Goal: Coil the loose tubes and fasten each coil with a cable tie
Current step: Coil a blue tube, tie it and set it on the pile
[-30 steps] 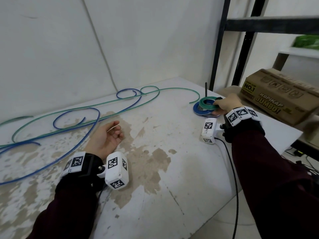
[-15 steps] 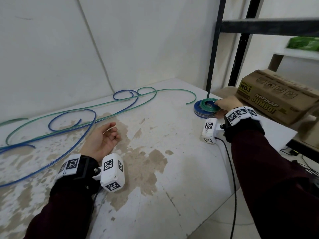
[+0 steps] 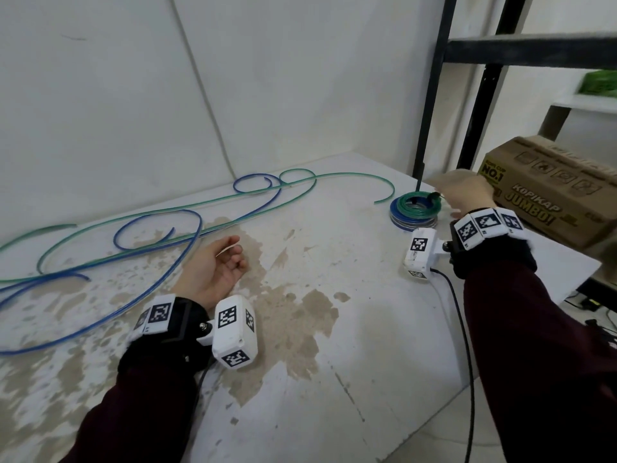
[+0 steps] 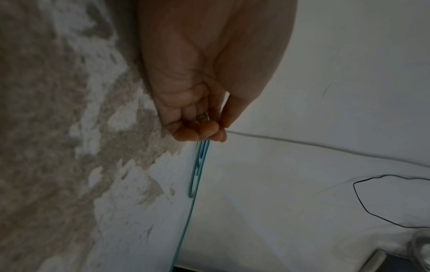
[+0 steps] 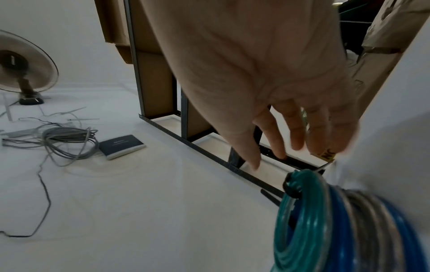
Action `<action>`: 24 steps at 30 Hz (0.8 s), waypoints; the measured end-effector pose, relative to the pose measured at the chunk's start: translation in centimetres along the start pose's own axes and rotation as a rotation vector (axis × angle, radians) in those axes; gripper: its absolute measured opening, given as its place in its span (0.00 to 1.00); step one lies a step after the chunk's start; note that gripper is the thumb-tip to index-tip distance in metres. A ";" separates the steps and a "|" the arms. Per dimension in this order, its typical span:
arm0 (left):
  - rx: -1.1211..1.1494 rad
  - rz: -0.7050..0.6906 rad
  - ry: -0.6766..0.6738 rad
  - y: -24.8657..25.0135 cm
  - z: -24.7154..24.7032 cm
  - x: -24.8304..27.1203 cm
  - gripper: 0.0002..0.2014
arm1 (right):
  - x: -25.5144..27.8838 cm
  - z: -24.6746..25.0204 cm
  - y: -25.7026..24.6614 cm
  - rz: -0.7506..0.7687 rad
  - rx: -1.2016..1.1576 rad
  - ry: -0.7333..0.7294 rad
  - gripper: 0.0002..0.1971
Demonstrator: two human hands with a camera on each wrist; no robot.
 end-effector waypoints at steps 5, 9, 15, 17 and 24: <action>-0.043 0.020 -0.014 0.8 -0.3 0.8 0.12 | 6.0 -1.4 -7.1 0.208 -0.385 -0.136 0.05; -0.275 -0.114 -0.025 4.8 -1.0 2.3 0.12 | 13.4 -8.9 -14.8 0.274 -0.511 -0.744 0.05; -0.831 -0.455 0.082 12.2 0.5 6.0 0.14 | 19.8 -20.9 -22.6 0.376 -0.231 -0.997 0.06; -0.986 -0.503 0.137 14.1 1.8 6.8 0.14 | 20.0 -23.2 -25.3 0.522 -0.062 -0.858 0.10; -1.179 -0.461 0.236 17.1 5.8 7.6 0.15 | 20.1 -27.6 -27.9 0.658 0.320 -0.827 0.15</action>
Point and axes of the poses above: each hand's wrist, its own x-axis away from the middle knuckle, its own z-axis out of the back of the hand, y = z × x, the point moved 4 cm from there along -x, towards the middle knuckle
